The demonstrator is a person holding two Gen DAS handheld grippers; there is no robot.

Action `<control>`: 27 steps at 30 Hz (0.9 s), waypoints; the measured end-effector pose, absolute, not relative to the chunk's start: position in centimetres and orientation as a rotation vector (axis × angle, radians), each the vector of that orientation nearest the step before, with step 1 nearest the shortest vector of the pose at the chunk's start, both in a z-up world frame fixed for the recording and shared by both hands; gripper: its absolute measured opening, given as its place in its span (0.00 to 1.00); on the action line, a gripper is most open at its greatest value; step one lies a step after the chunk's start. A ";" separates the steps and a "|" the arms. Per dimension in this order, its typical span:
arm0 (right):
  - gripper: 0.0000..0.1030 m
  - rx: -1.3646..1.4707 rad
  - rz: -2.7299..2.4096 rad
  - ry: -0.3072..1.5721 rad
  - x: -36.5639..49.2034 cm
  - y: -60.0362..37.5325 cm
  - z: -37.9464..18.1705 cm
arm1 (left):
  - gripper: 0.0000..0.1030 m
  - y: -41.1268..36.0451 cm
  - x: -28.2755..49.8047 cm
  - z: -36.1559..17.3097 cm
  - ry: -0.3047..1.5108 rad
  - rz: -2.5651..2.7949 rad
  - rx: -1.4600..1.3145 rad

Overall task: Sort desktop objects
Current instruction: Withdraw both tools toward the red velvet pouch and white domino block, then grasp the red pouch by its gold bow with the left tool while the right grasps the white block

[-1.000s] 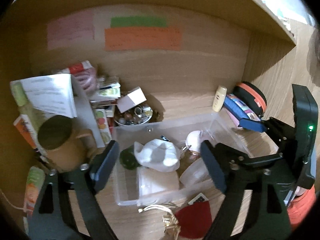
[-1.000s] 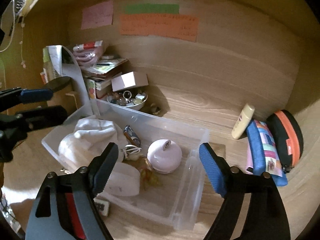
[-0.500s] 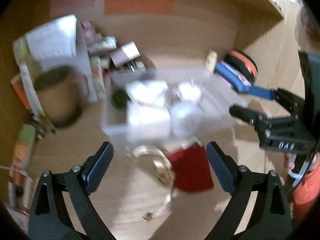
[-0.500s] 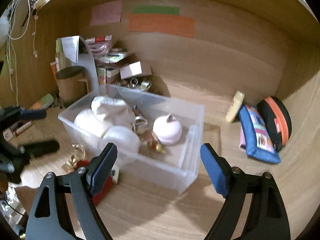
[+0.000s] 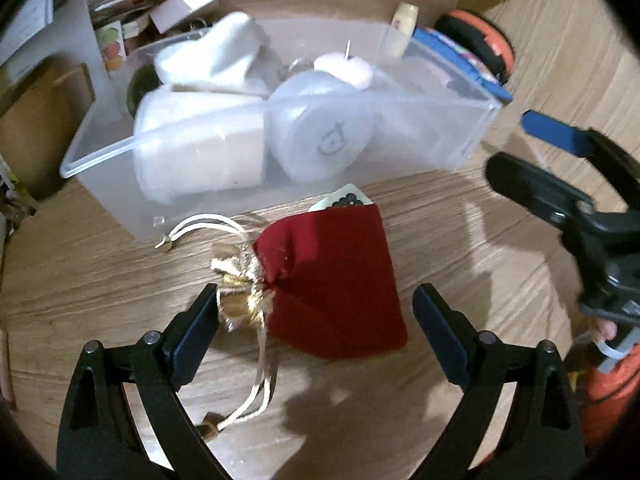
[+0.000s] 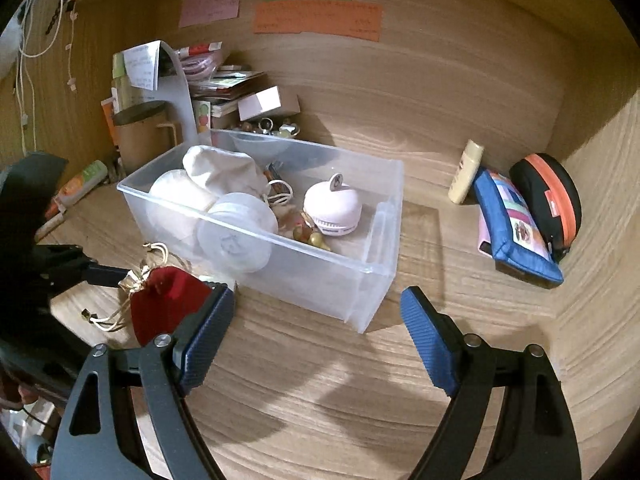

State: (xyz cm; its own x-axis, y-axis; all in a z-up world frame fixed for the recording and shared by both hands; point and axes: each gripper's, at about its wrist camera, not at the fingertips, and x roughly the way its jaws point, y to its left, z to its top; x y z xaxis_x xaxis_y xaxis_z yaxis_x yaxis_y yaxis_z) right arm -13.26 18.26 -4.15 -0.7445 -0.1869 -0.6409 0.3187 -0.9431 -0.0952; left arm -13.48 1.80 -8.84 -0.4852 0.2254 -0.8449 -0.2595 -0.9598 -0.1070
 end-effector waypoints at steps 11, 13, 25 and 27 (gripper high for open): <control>0.81 0.999 -2.628 0.249 -14.0 18.4 -5.3 | 0.64 1.3 -12.5 -8.8 0.116 2.565 -1.306; 0.81 1.024 -2.578 0.232 -14.3 17.7 -5.8 | 0.50 0.6 -12.2 -8.6 0.084 2.564 -1.290; 0.70 1.109 -2.390 0.333 -16.0 11.8 -8.8 | 0.28 -3.9 -10.1 -7.4 -0.074 2.635 -1.207; 0.63 1.130 -2.373 0.346 -16.3 11.2 -9.2 | 0.28 -4.6 -9.9 -7.1 -0.108 2.641 -1.191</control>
State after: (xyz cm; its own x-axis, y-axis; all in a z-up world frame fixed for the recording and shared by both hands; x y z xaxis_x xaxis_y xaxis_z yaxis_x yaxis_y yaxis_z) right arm -16.35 11.19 -9.16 -0.5401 -0.3170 -0.7796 0.5264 -0.8500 -0.0191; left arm -9.87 -4.58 -7.05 -0.6383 0.2492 -0.7284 -0.1889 -0.9679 -0.1656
